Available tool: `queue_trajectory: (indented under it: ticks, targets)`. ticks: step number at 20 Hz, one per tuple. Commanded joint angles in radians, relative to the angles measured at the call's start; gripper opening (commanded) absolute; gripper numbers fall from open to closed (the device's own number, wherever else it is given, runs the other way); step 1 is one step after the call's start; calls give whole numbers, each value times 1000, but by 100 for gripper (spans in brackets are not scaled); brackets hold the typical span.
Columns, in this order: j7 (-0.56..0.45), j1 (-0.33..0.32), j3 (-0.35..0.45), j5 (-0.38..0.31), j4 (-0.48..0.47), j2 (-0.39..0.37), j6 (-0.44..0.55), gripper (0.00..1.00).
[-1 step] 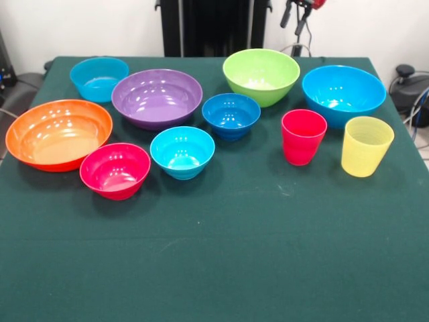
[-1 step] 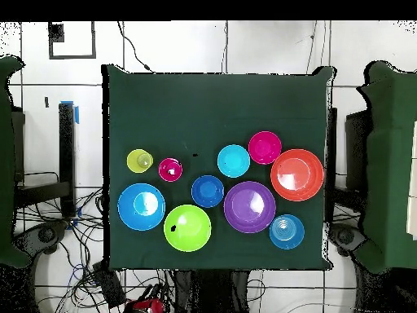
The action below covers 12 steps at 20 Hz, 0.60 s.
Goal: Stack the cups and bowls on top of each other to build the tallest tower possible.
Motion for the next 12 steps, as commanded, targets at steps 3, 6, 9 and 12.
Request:
queue_trajectory:
  ticks: [3,6,9,12]
  targets:
    - [186,-2,126,65,-96,32,-56,100]
    - [178,-7,123,64,-100,26,-49,100]
    - [177,-8,124,64,-103,27,-50,100]
    - [187,-7,126,59,-90,25,-65,100]
